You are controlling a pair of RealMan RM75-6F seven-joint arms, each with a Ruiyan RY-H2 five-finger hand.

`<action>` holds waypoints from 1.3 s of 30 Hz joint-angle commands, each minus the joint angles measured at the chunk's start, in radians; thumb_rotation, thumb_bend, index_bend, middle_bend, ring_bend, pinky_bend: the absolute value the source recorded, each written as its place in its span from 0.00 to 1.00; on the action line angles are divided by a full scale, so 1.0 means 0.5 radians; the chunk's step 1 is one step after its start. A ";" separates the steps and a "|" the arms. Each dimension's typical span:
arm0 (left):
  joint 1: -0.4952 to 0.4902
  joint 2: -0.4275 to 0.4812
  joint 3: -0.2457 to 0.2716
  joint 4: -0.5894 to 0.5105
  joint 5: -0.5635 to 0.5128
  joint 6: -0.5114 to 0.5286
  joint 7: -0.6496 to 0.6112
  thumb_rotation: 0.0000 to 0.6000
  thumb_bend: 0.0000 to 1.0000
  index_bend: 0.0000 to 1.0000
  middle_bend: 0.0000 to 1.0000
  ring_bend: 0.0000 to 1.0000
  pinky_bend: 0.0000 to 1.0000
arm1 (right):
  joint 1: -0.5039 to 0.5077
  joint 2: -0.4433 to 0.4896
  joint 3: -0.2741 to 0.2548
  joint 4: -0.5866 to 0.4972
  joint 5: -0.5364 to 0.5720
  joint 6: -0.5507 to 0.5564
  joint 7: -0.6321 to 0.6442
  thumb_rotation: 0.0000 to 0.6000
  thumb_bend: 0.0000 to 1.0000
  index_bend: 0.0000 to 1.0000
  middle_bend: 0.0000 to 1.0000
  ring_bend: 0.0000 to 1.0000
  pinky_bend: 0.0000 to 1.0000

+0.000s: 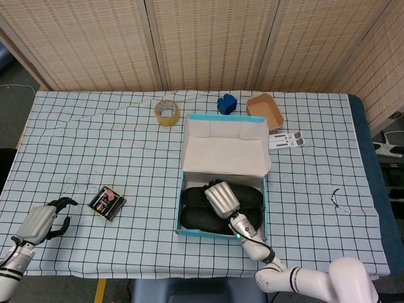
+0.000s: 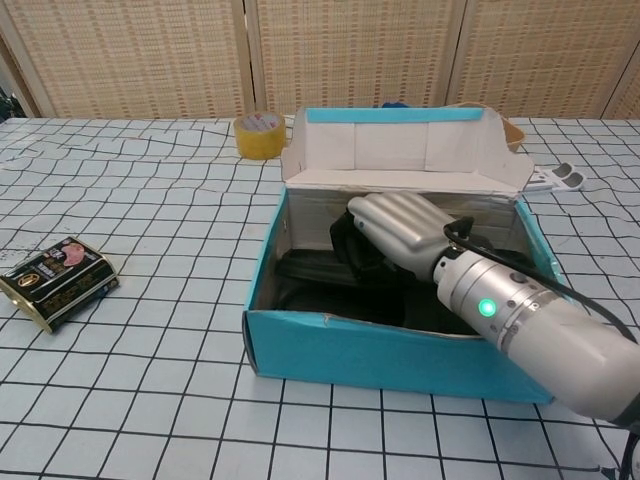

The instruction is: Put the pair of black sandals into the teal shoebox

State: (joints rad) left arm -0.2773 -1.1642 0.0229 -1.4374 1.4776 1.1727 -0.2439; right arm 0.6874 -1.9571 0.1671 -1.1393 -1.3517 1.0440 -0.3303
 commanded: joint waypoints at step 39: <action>0.020 -0.030 -0.011 -0.027 0.006 0.067 0.138 1.00 0.57 0.28 0.23 0.30 0.46 | -0.950 1.307 -0.332 -0.706 0.017 0.724 0.190 1.00 0.06 0.14 0.11 0.00 0.00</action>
State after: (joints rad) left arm -0.2666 -1.1773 0.0168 -1.4511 1.4786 1.2053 -0.1772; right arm 0.2229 -1.3246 0.0137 -1.4978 -1.3205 1.4212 -0.2586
